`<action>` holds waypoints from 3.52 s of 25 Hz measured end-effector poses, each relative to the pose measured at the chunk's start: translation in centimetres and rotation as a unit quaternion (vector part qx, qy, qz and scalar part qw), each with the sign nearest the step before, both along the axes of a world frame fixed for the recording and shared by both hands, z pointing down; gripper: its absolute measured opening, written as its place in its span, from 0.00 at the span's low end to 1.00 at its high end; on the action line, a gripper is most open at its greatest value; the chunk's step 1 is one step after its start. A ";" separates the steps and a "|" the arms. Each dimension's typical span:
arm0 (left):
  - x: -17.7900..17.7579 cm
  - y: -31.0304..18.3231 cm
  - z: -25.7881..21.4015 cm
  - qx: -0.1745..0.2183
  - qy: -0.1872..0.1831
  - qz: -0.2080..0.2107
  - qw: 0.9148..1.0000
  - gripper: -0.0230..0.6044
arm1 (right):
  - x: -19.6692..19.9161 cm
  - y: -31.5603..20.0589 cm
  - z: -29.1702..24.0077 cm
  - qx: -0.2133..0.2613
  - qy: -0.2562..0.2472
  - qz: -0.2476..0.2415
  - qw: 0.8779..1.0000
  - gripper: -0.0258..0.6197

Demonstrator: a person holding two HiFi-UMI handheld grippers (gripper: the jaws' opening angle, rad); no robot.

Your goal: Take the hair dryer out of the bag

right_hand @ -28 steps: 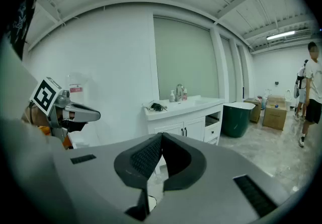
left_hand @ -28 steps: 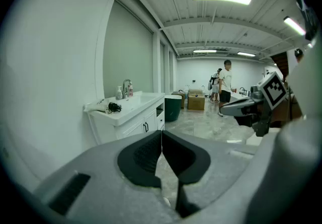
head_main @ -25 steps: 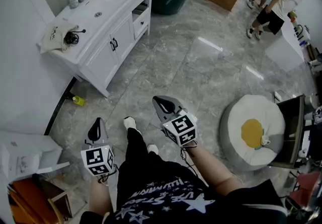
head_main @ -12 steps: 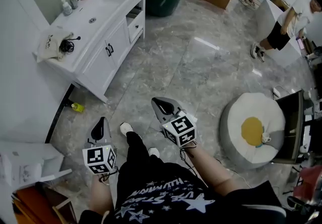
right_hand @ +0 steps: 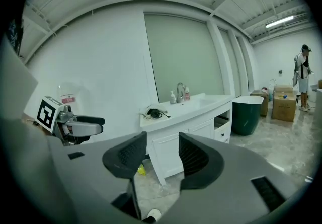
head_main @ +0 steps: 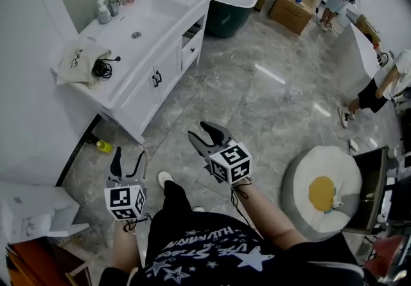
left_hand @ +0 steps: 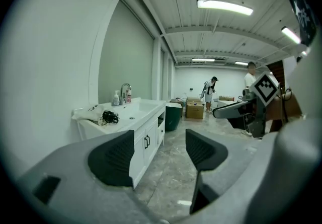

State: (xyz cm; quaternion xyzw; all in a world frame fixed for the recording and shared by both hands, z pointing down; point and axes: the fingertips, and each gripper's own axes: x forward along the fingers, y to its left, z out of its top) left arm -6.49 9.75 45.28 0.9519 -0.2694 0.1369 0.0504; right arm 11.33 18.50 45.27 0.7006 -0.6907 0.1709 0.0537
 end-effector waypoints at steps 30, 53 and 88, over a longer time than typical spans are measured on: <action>-0.8 -30.3 1.6 0.006 -0.047 -0.112 0.993 0.57 | 1.6 -32.9 -1.9 -0.014 0.015 -0.075 0.997 0.41; 3.5 -43.8 8.1 -0.059 -0.187 -0.204 0.959 0.12 | -0.5 -52.4 3.4 -0.090 -0.029 -0.306 0.947 0.41; 2.3 -47.3 5.7 -0.110 -0.103 -0.288 0.946 0.11 | -12.5 -61.4 13.8 -0.368 0.043 -0.457 0.809 0.45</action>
